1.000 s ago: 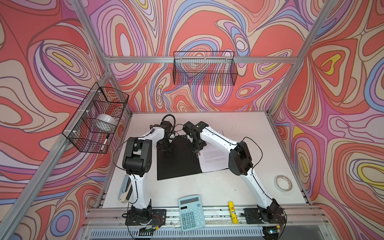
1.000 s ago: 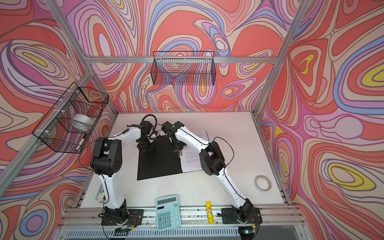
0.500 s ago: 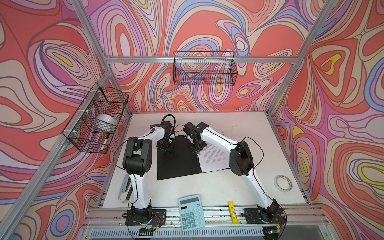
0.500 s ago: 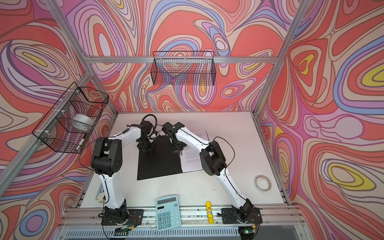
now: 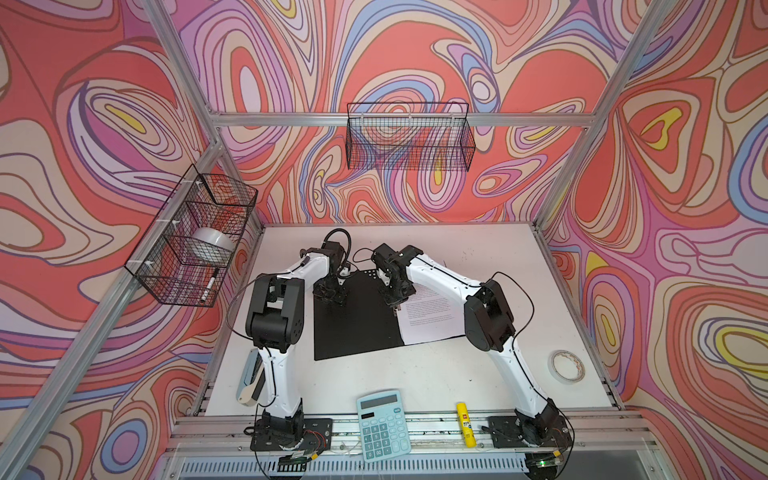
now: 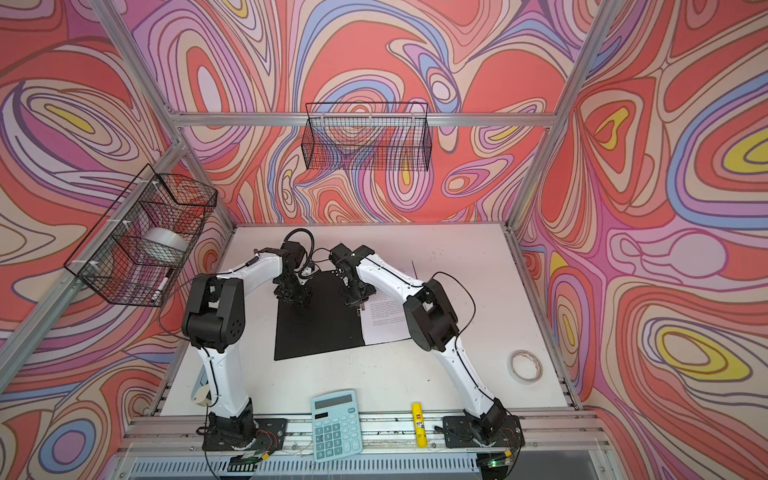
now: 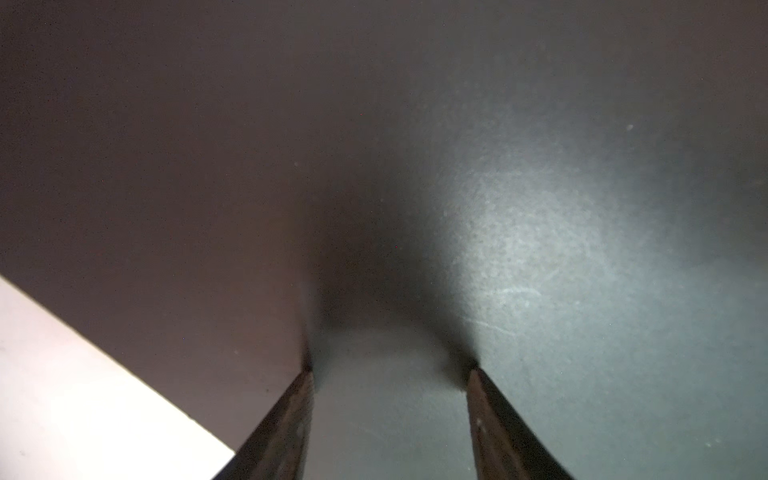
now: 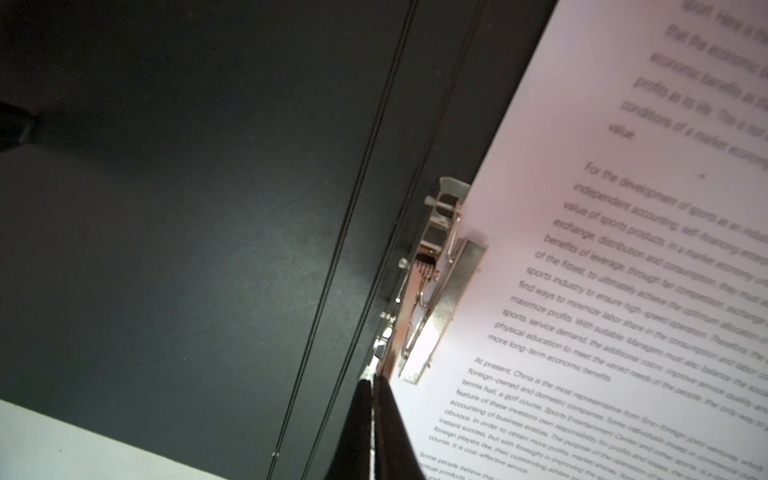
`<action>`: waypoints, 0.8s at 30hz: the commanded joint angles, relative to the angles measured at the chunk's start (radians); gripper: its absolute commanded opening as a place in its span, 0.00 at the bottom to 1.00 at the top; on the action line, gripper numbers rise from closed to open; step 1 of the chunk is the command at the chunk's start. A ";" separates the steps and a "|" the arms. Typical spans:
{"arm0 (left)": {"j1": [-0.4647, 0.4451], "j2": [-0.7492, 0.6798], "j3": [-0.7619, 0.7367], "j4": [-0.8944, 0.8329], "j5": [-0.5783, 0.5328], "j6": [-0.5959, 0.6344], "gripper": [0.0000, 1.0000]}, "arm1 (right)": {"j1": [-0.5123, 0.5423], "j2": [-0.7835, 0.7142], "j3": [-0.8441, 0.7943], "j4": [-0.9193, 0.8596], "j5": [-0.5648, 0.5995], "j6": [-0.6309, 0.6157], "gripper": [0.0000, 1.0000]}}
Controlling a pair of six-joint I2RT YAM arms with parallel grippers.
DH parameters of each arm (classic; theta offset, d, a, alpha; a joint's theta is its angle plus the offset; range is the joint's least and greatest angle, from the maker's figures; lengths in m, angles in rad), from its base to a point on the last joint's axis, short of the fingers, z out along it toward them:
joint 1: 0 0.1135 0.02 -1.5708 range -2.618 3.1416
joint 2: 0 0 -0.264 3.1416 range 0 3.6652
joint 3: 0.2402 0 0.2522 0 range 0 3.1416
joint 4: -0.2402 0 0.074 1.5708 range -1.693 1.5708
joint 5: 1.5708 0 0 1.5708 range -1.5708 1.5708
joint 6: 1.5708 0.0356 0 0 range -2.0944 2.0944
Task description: Put the files into the folder
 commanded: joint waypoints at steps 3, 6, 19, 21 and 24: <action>0.000 0.063 -0.012 -0.021 -0.038 -0.005 0.59 | -0.014 0.023 -0.053 -0.103 0.003 0.009 0.03; 0.000 0.063 -0.012 -0.021 -0.037 -0.006 0.59 | -0.016 0.020 -0.067 -0.097 0.004 0.011 0.03; 0.000 0.063 -0.012 -0.020 -0.037 -0.009 0.59 | -0.025 0.015 -0.110 -0.071 -0.009 0.014 0.02; 0.000 0.063 -0.012 -0.020 -0.038 -0.009 0.59 | -0.026 0.021 -0.110 -0.070 -0.010 0.014 0.02; 0.000 0.064 -0.012 -0.020 -0.038 -0.008 0.59 | -0.028 0.024 -0.117 -0.067 -0.012 0.014 0.02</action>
